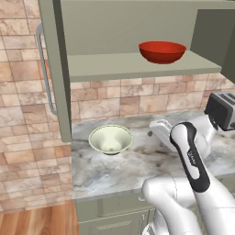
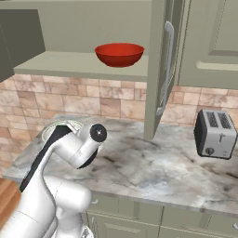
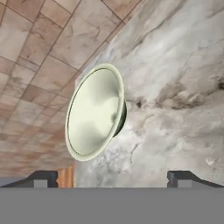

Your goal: Open the cabinet. Pick the bowls from the counter and place them in the cabinet. Then close the cabinet.

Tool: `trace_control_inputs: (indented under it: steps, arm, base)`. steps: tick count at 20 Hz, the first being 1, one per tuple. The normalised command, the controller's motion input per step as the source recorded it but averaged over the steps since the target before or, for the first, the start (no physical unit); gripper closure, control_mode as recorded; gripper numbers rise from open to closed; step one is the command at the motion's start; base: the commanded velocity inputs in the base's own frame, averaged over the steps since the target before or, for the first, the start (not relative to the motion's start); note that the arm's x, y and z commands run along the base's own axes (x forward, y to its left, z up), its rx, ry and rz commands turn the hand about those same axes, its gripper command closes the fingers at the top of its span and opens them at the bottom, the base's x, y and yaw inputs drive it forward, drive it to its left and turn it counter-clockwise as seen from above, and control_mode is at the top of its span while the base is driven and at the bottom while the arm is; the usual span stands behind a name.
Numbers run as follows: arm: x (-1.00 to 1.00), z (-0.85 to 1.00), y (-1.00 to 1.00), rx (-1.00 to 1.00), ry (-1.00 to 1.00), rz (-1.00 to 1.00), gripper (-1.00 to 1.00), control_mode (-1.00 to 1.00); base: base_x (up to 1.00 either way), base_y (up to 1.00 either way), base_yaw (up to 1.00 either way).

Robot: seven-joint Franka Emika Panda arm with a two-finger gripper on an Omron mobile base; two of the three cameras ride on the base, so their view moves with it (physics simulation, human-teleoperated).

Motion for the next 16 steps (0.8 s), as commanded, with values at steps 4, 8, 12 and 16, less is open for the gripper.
trace_control_inputs:
  steps: [4, 8, 12, 16]
  arm:
    - [0.58, -0.21, 0.03, 0.12, 0.00, 0.00, -1.00, -1.00]
    - [0.46, -0.20, 0.04, 0.12, 0.03, 0.00, -1.00, -1.00]
    - [0.33, -0.22, 0.09, 0.12, 0.07, 0.00, -1.00, -1.00]
    - [0.31, -0.20, 0.16, 0.09, 0.10, 0.00, -1.00, -1.00]
  base:
    - [0.00, 0.00, 0.00]
    - [0.00, 0.00, 0.00]
    - [0.00, 0.00, 0.00]
    - [0.00, 0.00, 0.00]
